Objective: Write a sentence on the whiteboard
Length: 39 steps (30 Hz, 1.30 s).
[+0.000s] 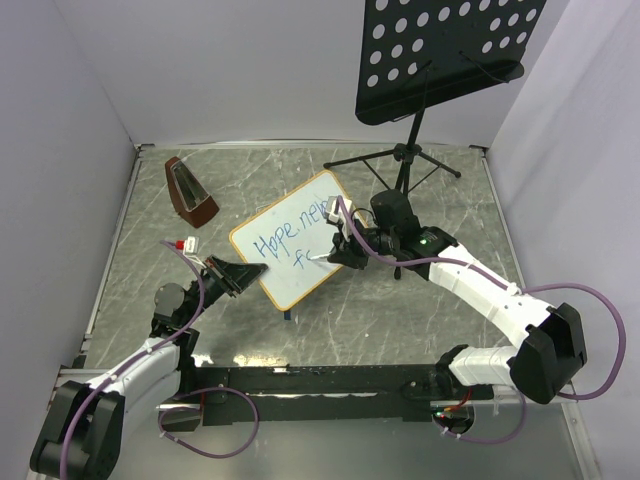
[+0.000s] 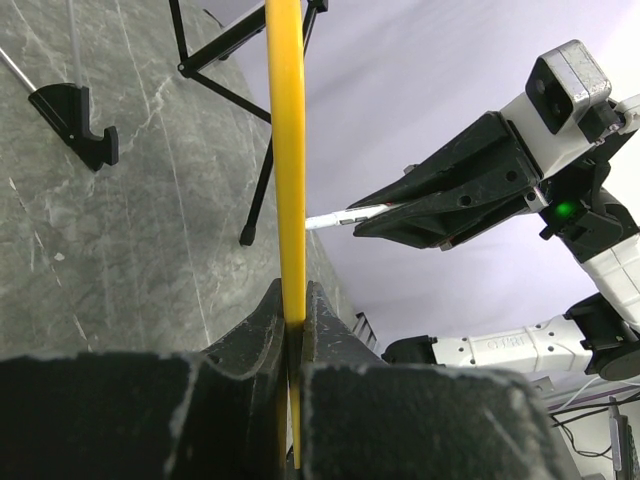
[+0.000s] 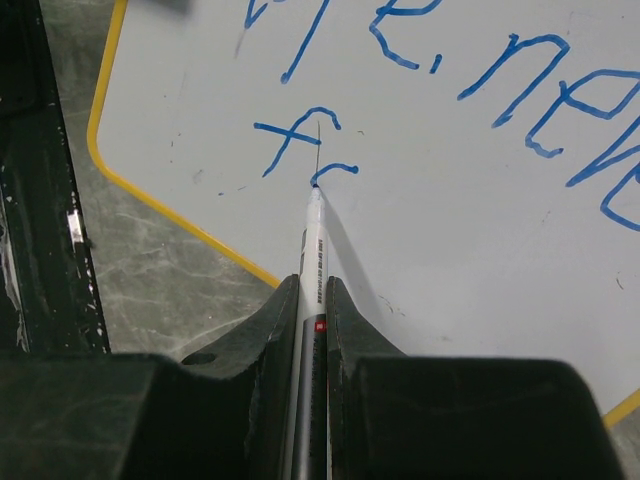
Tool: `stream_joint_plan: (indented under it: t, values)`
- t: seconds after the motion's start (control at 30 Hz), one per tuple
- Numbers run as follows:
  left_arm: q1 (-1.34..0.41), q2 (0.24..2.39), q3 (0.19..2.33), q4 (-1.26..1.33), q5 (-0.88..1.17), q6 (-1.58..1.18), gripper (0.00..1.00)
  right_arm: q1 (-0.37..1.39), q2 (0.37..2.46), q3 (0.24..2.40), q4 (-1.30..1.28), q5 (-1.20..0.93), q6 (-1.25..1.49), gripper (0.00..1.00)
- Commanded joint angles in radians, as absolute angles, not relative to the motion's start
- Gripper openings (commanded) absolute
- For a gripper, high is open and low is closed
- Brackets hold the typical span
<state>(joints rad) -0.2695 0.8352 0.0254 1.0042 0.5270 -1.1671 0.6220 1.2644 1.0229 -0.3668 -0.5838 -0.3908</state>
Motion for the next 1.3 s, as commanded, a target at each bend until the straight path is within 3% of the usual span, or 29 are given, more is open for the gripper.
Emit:
stream_joint_plan:
  t: [0.0, 0.53, 1.27]
  values:
    - [-0.27, 0.807, -0.017, 1.178, 0.538, -1.187, 0.01, 0.617, 1.246, 1.051, -0.345, -0.529, -0.391, 0.0]
    - [-0.27, 0.813, -0.023, 1.186, 0.551, -1.187, 0.01, 0.609, 1.29, 1.098, -0.324, -0.529, -0.382, 0.0]
    - [-0.262, 0.798, -0.021, 1.16, 0.535, -1.181, 0.01, 0.583, 1.192, 1.021, -0.359, -0.567, -0.384, 0.0]
